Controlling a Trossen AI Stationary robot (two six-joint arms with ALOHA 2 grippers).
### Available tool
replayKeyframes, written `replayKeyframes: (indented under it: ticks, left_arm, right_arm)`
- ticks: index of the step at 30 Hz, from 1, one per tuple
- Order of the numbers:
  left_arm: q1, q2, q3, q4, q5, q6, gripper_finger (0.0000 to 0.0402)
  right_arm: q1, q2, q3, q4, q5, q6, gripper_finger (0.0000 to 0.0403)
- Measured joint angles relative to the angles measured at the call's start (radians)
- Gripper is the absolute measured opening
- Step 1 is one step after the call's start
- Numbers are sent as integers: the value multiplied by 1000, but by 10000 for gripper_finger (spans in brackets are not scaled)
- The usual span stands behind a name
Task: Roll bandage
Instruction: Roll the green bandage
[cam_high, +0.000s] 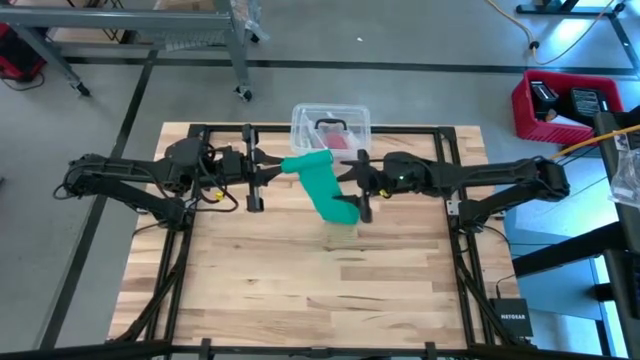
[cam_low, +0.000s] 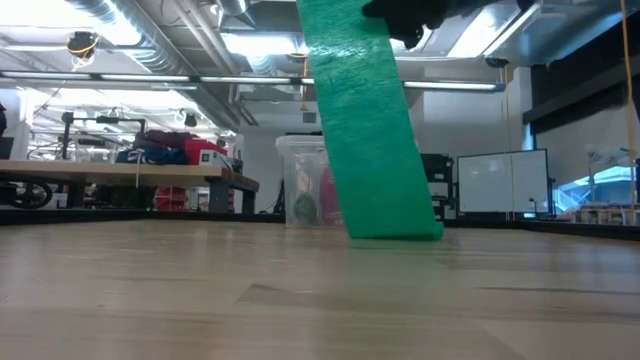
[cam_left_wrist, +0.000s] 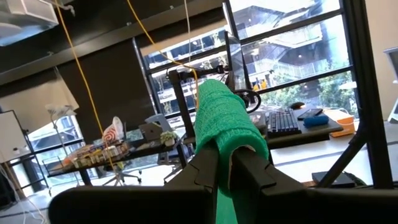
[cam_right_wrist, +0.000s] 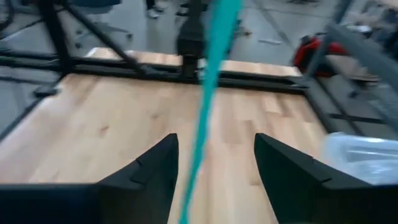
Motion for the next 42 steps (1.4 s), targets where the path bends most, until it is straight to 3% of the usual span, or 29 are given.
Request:
replayKeyframes:
  ticks: [6, 8, 11, 13, 21, 27, 34, 42]
  left_arm:
    - [0, 0, 0, -19, 0, 7, 17]
    - [0, 0, 0, -19, 0, 7, 17]
    - [0, -2, 0, -18, 0, 7, 17]
    - [0, -4, 0, -16, 0, 3, 17]
    - [-1, -63, 0, -11, -36, 38, 17]
    - [3, -96, 0, 15, -44, 67, 17]
    - [3, -86, -1, 10, -260, 292, 17]
    - [11, -39, -1, -3, -372, 493, 17]
  right_arm:
    - [0, 80, 0, 84, 20, -99, 171]
    - [0, 90, 0, 83, 25, -135, 134]
    - [0, 90, 0, 64, 37, -170, 42]
    - [0, 80, 0, 38, 38, -199, 15]
    - [31, 22, 2, -102, 41, -192, 5]
    - [94, 6, 2, -106, 48, -192, 3]
    - [181, 4, 2, -98, 48, -159, 2]
    - [286, 2, 97, -161, 51, -122, 1]
